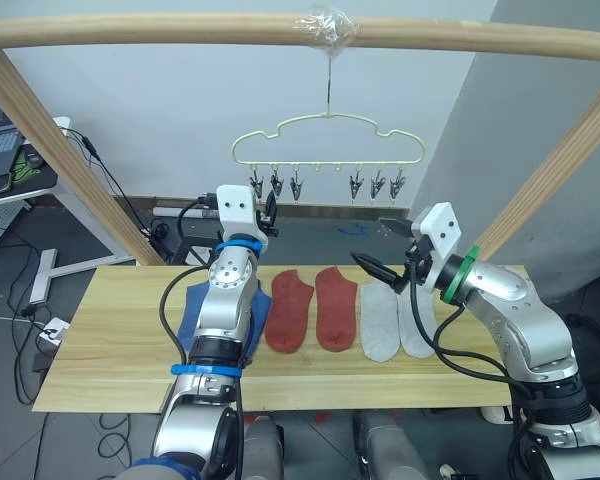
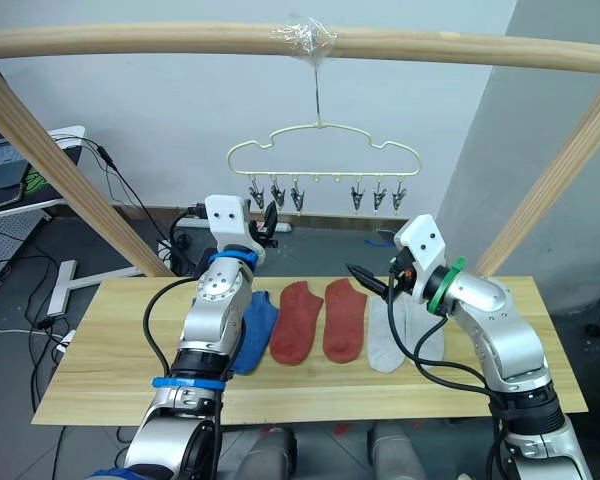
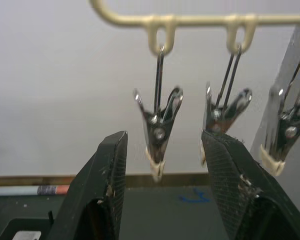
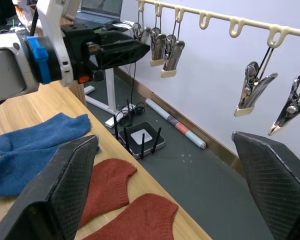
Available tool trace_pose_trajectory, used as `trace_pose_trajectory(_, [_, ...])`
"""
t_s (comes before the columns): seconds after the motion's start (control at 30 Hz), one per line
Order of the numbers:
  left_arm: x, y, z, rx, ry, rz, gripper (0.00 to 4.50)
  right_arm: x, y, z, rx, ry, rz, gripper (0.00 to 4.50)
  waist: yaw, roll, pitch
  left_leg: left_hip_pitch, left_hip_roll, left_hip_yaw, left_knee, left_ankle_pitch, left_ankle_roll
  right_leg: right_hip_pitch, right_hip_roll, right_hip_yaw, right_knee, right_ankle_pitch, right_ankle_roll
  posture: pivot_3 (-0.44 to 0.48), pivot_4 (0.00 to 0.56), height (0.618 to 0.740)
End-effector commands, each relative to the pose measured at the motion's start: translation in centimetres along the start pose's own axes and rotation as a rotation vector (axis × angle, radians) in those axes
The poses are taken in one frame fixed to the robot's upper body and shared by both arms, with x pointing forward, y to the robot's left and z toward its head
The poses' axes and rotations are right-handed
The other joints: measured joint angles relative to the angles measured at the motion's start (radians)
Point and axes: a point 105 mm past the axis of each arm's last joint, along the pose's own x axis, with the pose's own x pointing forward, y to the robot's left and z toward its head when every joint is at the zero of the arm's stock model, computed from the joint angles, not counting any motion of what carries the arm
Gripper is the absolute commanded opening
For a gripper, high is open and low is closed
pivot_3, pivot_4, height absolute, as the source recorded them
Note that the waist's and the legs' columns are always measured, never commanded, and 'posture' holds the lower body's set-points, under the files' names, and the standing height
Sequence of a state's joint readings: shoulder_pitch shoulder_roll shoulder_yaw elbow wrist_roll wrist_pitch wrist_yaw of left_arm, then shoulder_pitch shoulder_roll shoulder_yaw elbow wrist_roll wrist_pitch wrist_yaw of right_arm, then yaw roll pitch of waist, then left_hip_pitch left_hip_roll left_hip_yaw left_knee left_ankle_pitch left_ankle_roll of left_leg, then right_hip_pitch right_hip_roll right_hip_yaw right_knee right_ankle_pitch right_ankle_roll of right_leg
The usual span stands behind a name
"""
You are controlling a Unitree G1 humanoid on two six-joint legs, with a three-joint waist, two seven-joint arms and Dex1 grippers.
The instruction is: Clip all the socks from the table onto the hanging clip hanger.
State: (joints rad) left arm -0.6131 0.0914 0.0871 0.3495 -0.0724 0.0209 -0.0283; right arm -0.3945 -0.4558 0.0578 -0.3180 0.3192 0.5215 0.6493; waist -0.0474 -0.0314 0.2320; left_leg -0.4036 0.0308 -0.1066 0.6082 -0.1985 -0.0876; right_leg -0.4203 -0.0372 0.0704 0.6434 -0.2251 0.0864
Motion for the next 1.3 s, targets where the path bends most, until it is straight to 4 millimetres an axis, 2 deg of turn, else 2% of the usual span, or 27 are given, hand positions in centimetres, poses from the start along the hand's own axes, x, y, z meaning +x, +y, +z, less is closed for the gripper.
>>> trace_pose_trajectory(0.03, [0.9, 0.1, 1.8, 0.002, -0.07, 0.014, 2.39, -0.3, -0.5, 2.0, -0.035, -0.057, -0.011, 4.5, -0.003, 0.0, 0.0, 0.0, 0.0, 0.0, 0.0, 0.0, 0.0, 0.0, 0.0, 0.0, 0.0, 0.0, 0.0, -0.069, 0.219, 0.74])
trace_pose_trajectory(0.47, [1.5, 0.1, 3.0, 0.052, -0.13, 0.049, 2.39, -0.6, -0.9, 2.5, -0.042, -0.057, -0.021, 4.5, -0.008, 0.0, 0.0, -0.001, 0.0, 0.0, 0.0, 0.0, 0.0, -0.001, 0.0, 0.0, 0.0, 0.0, 0.001, -0.069, 0.219, 0.74])
trace_pose_trajectory(1.23, [2.2, 0.4, 3.3, 0.07, -0.149, 0.039, 2.39, -0.5, -1.5, 2.7, -0.053, -0.052, -0.037, 4.5, -0.011, 0.0, 0.0, -0.002, 0.0, 0.0, 0.0, 0.0, 0.0, -0.001, 0.0, 0.0, -0.001, 0.001, 0.001, -0.083, 0.215, 0.74])
trace_pose_trajectory(1.3, [2.1, 0.5, 3.3, 0.071, -0.152, 0.036, 2.05, -0.5, -1.6, 2.8, -0.053, -0.053, -0.041, 4.5, -0.011, 0.0, 0.0, -0.002, 0.0, 0.0, 0.0, 0.0, 0.0, -0.001, 0.0, 0.0, -0.001, 0.001, 0.001, -0.083, 0.215, 0.74])
